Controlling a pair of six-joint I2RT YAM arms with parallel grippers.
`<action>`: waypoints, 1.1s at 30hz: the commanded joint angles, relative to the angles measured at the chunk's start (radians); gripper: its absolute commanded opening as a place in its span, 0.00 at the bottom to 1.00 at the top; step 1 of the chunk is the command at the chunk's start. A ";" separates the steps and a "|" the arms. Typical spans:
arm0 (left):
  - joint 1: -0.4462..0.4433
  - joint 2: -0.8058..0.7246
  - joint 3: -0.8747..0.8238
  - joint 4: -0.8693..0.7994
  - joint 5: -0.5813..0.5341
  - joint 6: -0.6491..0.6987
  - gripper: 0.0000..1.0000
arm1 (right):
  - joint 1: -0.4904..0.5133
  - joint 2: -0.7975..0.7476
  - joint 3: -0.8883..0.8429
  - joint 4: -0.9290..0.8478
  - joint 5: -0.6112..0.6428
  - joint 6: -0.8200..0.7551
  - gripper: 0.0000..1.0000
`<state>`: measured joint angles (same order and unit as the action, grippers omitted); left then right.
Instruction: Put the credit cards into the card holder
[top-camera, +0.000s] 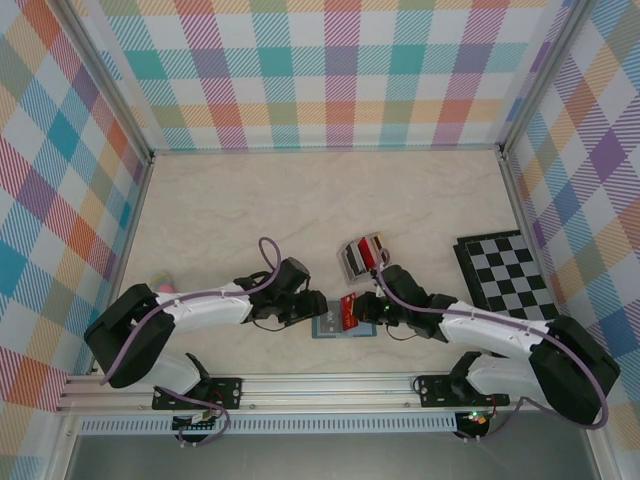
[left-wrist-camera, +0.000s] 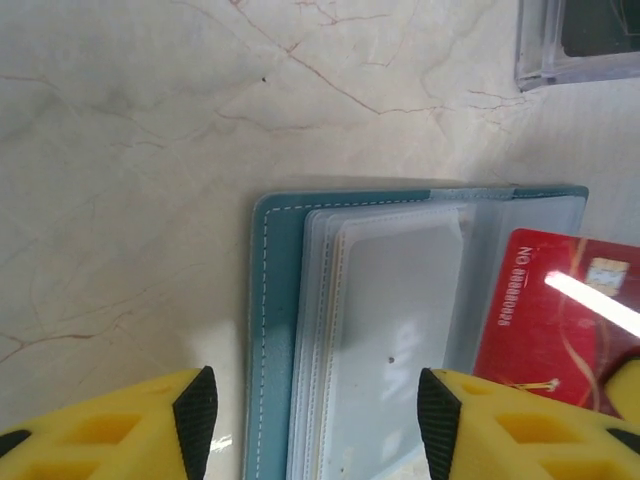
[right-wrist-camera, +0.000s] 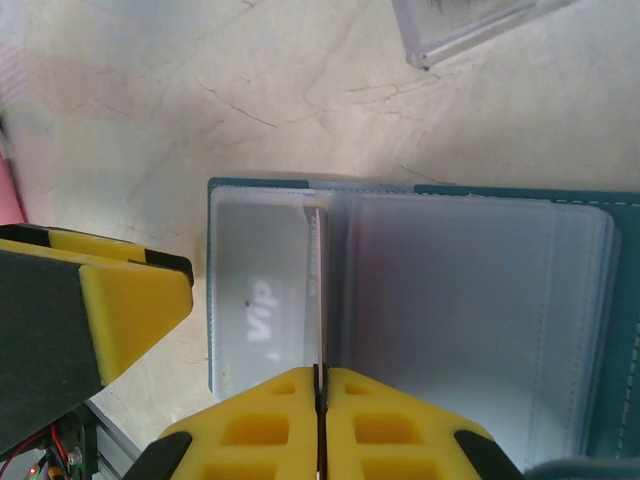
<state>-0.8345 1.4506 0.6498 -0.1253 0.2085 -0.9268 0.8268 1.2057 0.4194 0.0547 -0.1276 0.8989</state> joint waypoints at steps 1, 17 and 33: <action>0.011 0.020 -0.017 0.011 0.014 -0.002 0.52 | 0.008 0.038 -0.011 0.079 -0.033 0.020 0.08; 0.008 0.051 -0.050 0.038 0.015 -0.016 0.37 | 0.008 0.136 -0.004 0.114 -0.075 0.105 0.08; 0.000 0.048 -0.049 0.045 0.005 -0.025 0.36 | 0.023 0.263 0.070 0.155 -0.149 0.098 0.17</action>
<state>-0.8288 1.4792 0.6250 -0.1078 0.2161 -0.9497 0.8394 1.4349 0.4419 0.2428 -0.2451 1.0061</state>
